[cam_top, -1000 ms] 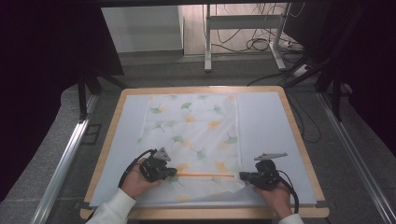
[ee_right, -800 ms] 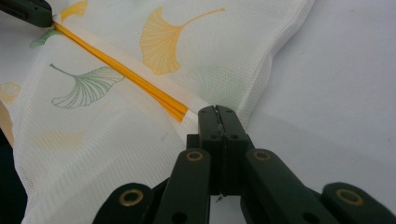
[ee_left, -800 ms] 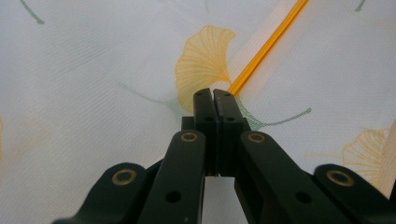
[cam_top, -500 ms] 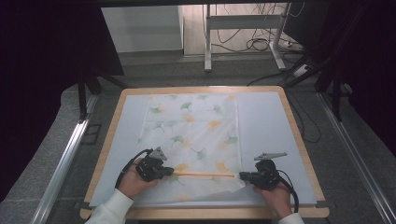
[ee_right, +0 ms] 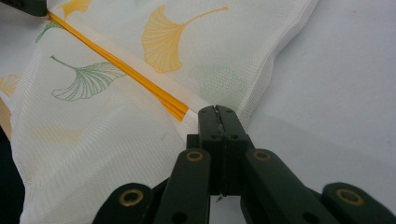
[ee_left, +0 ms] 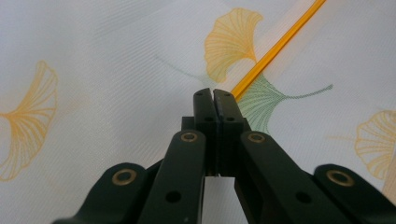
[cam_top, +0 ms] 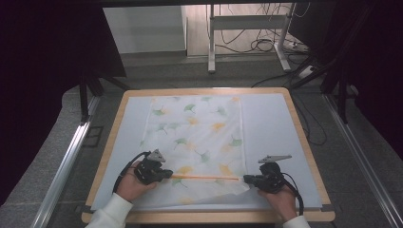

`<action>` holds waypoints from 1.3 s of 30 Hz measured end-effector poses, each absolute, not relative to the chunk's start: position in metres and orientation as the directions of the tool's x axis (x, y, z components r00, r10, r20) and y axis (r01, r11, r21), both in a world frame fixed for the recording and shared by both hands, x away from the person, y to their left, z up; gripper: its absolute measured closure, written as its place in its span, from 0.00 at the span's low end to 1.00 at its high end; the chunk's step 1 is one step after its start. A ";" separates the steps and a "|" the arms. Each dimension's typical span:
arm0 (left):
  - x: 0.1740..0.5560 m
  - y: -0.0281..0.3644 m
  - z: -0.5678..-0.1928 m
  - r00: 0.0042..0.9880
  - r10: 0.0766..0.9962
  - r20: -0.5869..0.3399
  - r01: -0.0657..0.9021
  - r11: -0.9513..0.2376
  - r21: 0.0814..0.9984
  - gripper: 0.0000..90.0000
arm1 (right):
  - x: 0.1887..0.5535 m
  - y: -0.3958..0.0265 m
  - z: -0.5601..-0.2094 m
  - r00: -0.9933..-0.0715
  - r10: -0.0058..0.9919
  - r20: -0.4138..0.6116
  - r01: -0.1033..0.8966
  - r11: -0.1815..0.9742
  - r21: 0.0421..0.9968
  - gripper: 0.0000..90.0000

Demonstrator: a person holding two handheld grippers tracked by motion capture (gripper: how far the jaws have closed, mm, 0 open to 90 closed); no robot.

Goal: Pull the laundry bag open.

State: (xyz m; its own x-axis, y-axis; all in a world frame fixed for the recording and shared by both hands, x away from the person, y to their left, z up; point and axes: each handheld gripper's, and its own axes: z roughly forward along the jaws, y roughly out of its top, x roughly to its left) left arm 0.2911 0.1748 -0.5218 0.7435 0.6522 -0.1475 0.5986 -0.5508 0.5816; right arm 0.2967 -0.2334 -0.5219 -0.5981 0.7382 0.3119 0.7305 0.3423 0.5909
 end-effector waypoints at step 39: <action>0.283 0.226 -0.524 0.653 0.743 -0.144 0.666 -0.473 0.577 1.00 | 0.297 -0.233 -0.521 -0.606 0.736 0.302 0.725 0.354 0.591 1.00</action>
